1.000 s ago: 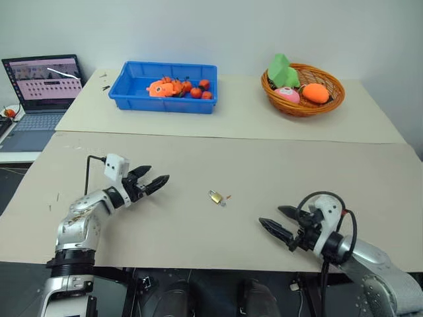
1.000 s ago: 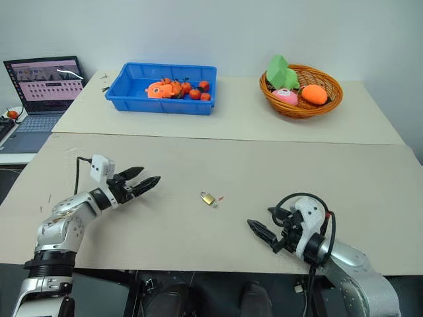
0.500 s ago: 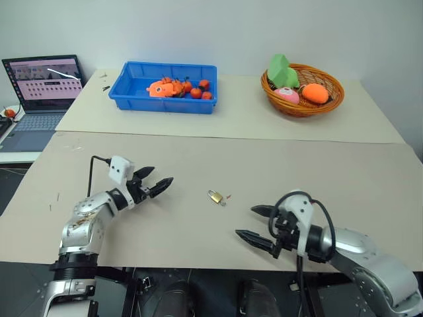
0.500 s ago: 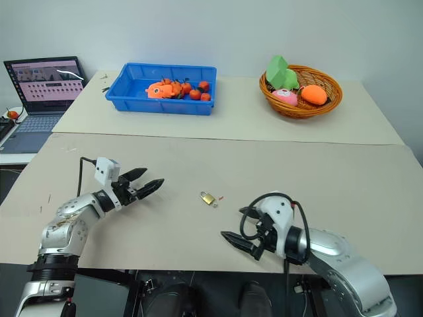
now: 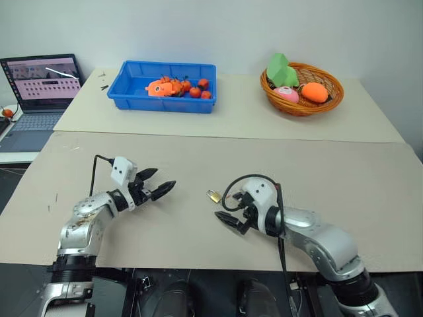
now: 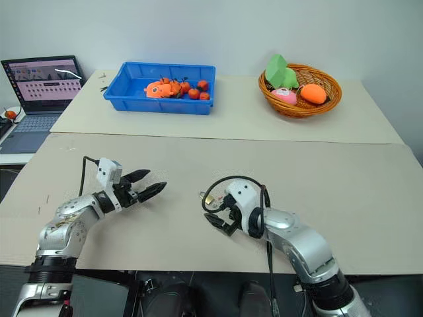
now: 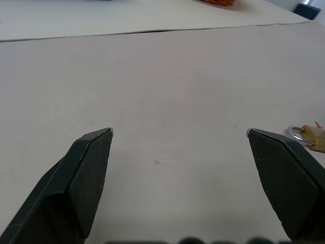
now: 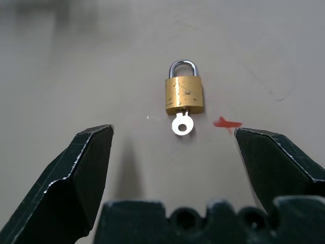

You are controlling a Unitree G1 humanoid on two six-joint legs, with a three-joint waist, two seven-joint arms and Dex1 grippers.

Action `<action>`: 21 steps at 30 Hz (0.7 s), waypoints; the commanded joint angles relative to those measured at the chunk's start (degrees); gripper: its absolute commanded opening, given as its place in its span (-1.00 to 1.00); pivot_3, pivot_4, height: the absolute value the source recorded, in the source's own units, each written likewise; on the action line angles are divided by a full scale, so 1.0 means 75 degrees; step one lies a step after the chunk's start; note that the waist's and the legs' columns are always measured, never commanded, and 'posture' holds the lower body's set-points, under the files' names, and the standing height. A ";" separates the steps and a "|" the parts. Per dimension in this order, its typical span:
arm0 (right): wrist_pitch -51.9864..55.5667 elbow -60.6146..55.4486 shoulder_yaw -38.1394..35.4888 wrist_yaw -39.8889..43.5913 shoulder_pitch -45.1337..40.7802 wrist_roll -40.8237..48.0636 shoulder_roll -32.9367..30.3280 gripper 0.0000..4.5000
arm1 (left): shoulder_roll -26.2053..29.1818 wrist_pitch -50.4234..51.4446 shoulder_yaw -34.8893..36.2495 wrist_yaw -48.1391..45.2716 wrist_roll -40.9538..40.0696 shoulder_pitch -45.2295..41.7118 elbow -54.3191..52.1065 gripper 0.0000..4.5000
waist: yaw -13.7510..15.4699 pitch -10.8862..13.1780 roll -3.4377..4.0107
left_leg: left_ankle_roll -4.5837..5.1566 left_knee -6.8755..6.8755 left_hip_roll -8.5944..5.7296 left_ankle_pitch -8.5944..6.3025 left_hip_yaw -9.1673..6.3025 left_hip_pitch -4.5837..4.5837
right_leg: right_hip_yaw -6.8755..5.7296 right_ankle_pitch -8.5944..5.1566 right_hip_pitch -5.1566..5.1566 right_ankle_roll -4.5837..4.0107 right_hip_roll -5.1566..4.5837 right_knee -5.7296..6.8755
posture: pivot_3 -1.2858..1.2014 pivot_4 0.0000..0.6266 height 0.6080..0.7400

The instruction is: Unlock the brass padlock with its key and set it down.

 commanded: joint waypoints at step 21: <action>-0.0295 0.0706 0.0167 -0.0012 -0.0710 -0.0691 0.0892 1.00 | 0.1652 -0.3042 -0.0733 -0.3084 0.0662 0.0614 -0.0201 1.00 | -0.0093 0.0002 0.0007 | -0.0007 -0.0001 0.0009 0.0002 0.0004 0.0003 | 0.0007 -0.0006 -0.0009 -0.0008 0.0015 0.0009 | 0.03 -0.52 0.15</action>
